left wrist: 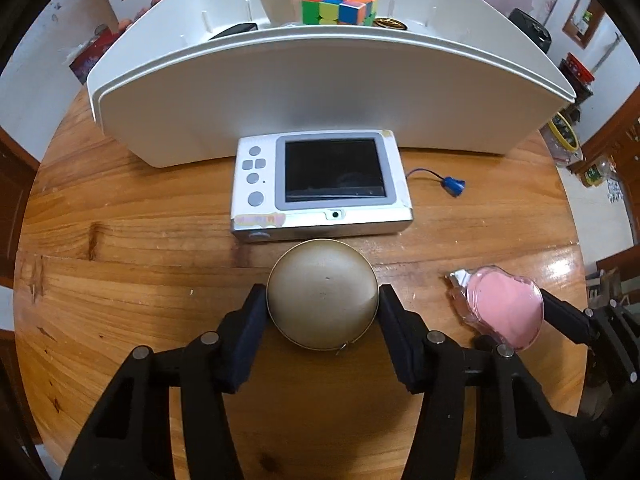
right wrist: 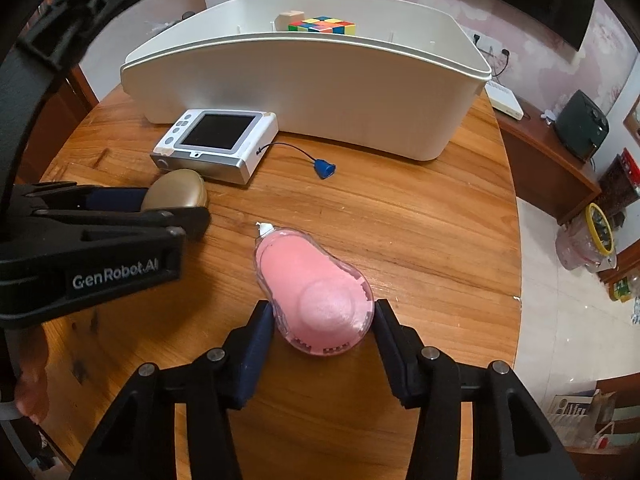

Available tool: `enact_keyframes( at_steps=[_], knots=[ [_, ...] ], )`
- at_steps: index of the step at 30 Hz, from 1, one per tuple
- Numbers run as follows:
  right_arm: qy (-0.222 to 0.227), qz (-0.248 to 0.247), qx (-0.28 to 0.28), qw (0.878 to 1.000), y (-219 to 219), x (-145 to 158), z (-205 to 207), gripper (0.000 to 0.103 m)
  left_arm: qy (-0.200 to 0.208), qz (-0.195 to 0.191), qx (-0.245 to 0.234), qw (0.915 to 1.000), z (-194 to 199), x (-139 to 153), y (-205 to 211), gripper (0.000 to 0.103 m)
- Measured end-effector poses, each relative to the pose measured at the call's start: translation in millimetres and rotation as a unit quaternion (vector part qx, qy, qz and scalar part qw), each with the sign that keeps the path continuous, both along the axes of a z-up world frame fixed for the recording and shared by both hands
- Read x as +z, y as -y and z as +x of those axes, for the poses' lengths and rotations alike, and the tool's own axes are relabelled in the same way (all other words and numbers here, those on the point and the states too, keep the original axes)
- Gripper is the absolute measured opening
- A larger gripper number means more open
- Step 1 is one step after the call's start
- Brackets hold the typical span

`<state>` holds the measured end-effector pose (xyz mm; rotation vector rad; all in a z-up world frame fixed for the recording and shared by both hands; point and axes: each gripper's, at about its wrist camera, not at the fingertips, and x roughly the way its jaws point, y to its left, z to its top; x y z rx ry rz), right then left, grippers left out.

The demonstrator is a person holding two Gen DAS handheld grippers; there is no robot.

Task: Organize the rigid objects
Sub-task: 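Grasp the gold round compact with the left tool while the right tool grasps the pink clear case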

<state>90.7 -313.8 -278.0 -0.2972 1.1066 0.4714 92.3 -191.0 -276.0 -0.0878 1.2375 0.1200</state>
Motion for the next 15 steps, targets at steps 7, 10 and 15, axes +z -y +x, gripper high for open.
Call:
enact_keyframes(
  at_steps=[7,10,15],
  knots=[
    [-0.023,0.009,-0.01,1.0,3,2,-4,0.051,-0.012,-0.027,0.002,0.9996,-10,10,-7,0.059],
    [-0.03,0.02,-0.016,0.999,4,7,-9,0.051,-0.014,-0.036,-0.001,0.9993,-16,20,-11,0.059],
    [-0.036,0.049,-0.032,0.998,7,25,-20,0.051,-0.017,-0.057,0.004,0.9982,-19,46,-29,0.058]
  ],
)
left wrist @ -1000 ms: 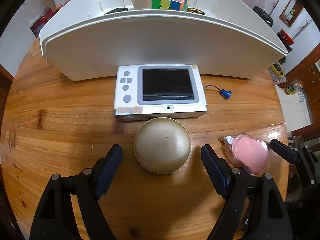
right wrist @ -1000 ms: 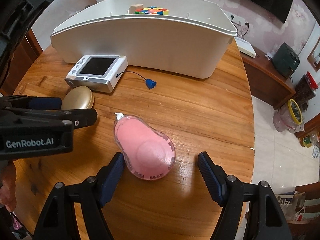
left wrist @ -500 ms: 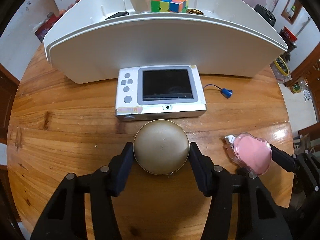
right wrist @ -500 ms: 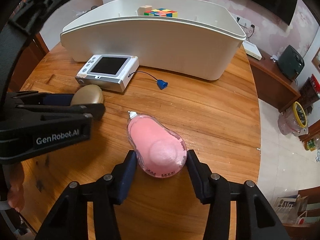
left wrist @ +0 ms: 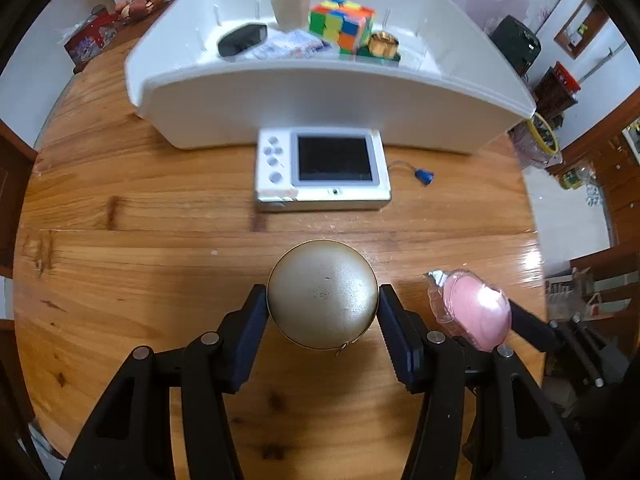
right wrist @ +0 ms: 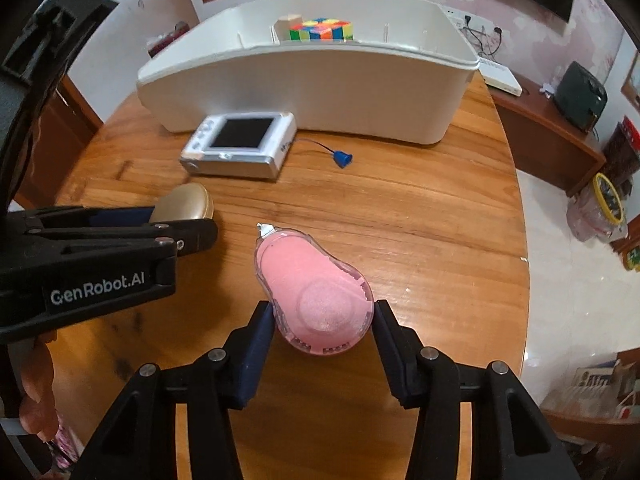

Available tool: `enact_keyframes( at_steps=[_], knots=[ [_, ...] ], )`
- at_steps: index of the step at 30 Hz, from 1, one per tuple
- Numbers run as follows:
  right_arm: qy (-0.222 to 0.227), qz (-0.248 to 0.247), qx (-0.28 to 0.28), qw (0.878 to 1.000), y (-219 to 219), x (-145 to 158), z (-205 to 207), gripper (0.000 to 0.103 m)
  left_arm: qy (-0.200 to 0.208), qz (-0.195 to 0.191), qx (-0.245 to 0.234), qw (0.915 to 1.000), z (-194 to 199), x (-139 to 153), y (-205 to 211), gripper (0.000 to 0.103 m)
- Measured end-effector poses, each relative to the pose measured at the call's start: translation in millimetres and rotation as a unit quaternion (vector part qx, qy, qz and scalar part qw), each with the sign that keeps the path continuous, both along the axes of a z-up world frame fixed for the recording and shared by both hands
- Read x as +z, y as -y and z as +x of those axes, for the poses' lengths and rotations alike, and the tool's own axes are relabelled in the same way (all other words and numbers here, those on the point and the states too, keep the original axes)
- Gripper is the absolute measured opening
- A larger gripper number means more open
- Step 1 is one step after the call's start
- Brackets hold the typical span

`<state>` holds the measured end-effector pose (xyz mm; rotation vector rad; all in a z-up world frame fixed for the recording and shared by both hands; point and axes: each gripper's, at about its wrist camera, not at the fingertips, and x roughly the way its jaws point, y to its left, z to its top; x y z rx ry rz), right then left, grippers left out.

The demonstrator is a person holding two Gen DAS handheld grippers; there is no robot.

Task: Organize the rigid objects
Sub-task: 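Grasp the gold round compact with the left tool while the right tool grasps the pink clear case, then carry the gold compact with the left tool into the tray while the right tool carries the pink case there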

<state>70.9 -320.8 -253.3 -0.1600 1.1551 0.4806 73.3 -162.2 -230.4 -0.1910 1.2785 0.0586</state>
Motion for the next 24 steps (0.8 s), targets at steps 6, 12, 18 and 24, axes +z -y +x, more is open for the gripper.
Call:
enact_keyframes(
  at_steps=[6,12,18,24],
  knots=[
    [0.004,0.038,-0.027,0.999,1,38,-1,0.051,0.038,0.004,0.0,0.9993,6,58,-18,0.058],
    [0.031,0.081,-0.051,0.995,2,94,12,0.051,0.082,0.013,-0.006,0.9965,19,114,-53,0.058],
    [0.078,0.116,-0.081,0.987,-6,165,42,0.051,0.135,0.016,-0.015,0.9906,51,164,-76,0.058],
    [0.136,0.12,-0.108,0.977,-21,220,80,0.051,0.18,0.026,-0.029,0.9829,97,190,-92,0.059]
  ],
)
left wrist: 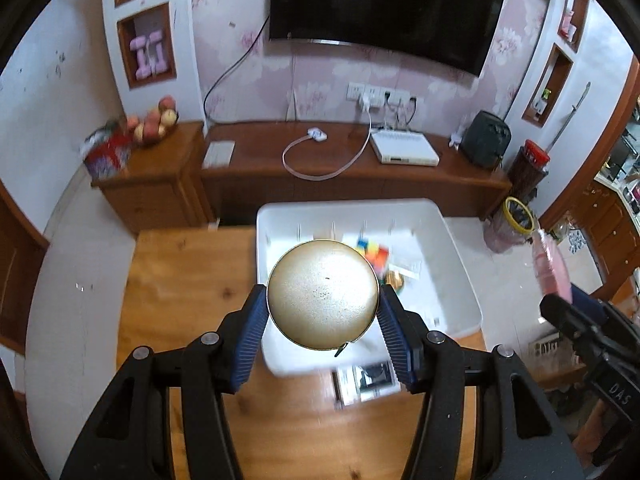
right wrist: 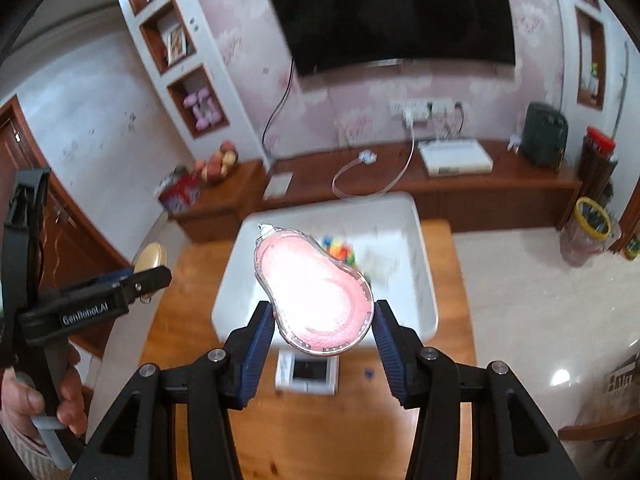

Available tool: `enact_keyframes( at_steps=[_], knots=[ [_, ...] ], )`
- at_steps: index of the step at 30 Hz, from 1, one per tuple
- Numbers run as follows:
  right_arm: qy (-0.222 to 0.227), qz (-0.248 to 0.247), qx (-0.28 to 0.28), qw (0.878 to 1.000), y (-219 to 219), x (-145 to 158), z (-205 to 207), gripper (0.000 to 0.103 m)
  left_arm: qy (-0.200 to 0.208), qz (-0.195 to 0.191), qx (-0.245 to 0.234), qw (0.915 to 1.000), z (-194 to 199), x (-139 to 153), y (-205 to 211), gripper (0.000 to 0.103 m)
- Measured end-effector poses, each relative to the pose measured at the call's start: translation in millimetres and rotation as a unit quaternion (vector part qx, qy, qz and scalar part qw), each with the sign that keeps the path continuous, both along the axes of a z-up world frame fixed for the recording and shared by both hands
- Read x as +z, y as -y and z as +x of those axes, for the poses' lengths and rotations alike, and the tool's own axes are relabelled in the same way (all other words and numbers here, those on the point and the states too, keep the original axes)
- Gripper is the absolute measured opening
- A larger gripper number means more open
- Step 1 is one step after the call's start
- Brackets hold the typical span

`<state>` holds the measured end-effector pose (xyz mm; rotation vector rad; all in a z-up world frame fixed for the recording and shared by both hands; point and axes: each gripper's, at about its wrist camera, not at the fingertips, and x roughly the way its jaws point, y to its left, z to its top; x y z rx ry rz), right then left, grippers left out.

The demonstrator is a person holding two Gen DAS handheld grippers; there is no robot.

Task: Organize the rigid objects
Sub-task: 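Carry the gold compact with the left tool into the tray while the right tool carries the pink case there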

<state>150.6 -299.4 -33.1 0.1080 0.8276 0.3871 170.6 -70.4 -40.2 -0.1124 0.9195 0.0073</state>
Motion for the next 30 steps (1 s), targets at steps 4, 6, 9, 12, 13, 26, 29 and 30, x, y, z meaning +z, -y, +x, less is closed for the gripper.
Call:
enact_keyframes(
  at_steps=[4,6,9,12,13,26,29,30],
  knots=[
    [0.017,-0.011,-0.025,0.999,-13,8,29,0.051,0.003,0.011,-0.009,0.9999,31,-12,-4,0.059],
    [0.012,-0.016,-0.038,0.999,-18,0,45,0.051,-0.008,0.017,-0.012,0.9997,50,-29,-5,0.059],
    [-0.01,-0.028,-0.058,0.998,-23,-22,69,0.051,-0.028,0.02,-0.022,0.9992,69,-56,-3,0.059],
    [-0.05,-0.03,-0.078,0.995,-23,-55,90,0.051,-0.054,0.028,-0.033,0.9976,86,-88,1,0.059],
    [-0.064,-0.03,-0.087,0.994,-22,-67,97,0.051,-0.063,0.031,-0.037,0.9969,91,-98,2,0.059],
    [-0.158,-0.073,-0.101,0.98,-33,-161,121,0.051,-0.131,0.034,-0.046,0.9897,123,-166,12,0.059],
    [-0.157,-0.09,-0.093,0.979,-37,-164,118,0.052,-0.14,0.025,-0.047,0.9887,123,-167,11,0.074],
    [-0.152,-0.093,-0.089,0.98,-37,-164,117,0.055,-0.14,0.025,-0.046,0.9887,122,-166,10,0.086]
  ],
)
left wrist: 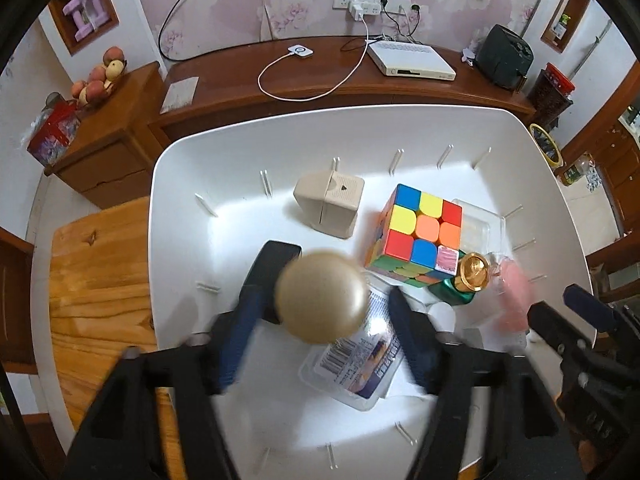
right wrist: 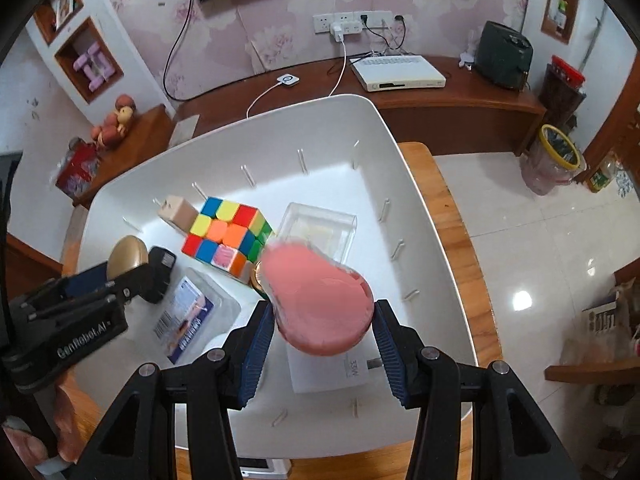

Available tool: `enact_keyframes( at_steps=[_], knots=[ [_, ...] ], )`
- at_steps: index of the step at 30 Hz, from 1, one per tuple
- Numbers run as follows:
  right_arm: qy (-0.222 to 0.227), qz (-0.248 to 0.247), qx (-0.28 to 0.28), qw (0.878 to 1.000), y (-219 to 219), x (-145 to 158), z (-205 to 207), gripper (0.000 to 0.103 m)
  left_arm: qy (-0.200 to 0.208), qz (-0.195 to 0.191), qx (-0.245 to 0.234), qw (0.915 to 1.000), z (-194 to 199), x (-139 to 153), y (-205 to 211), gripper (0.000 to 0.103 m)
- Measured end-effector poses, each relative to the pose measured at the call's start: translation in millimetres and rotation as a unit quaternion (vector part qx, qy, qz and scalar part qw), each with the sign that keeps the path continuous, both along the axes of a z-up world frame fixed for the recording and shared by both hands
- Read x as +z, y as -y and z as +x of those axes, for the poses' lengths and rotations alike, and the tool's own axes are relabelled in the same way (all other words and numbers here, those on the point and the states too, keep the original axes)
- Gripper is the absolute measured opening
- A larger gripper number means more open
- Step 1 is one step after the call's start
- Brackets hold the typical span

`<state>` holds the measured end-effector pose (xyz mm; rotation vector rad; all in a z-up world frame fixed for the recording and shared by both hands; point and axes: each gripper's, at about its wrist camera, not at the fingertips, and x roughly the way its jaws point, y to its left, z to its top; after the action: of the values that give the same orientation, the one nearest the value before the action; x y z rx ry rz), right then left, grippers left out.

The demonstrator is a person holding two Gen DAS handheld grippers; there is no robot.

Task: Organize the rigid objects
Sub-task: 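Open both tools to release the compact and pink case in the tray, then lift both tools out of the tray and move the right tool toward the white screen device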

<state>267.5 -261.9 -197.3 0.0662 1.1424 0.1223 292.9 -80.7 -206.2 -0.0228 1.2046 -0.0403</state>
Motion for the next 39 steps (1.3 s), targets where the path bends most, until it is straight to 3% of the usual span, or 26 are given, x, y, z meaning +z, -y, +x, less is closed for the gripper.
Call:
enact_keyframes(
  at_steps=[3,4,9,16,28,39],
  knots=[
    [0.014,-0.003,0.004,1.0,-2,4,-5,0.076,0.006,-0.013,-0.003,0.9999,-4,4,0,0.089],
    [0.021,0.0,0.005,1.0,-1,6,-8,0.079,0.002,-0.018,-0.003,0.9998,-4,5,0,0.089],
    [0.039,0.01,0.019,0.999,-1,17,-21,0.08,-0.007,-0.031,0.003,0.9995,-13,9,-1,0.089],
    [0.06,0.007,0.033,0.998,0,30,-49,0.08,0.011,-0.037,-0.002,0.9992,-34,23,4,0.089],
    [0.095,0.048,0.016,0.994,17,64,-97,0.083,0.051,-0.055,0.012,0.9971,-84,67,-1,0.089],
    [0.082,0.085,0.024,0.993,7,52,-142,0.091,0.072,-0.07,0.031,0.9945,-155,87,-21,0.089]
  ],
)
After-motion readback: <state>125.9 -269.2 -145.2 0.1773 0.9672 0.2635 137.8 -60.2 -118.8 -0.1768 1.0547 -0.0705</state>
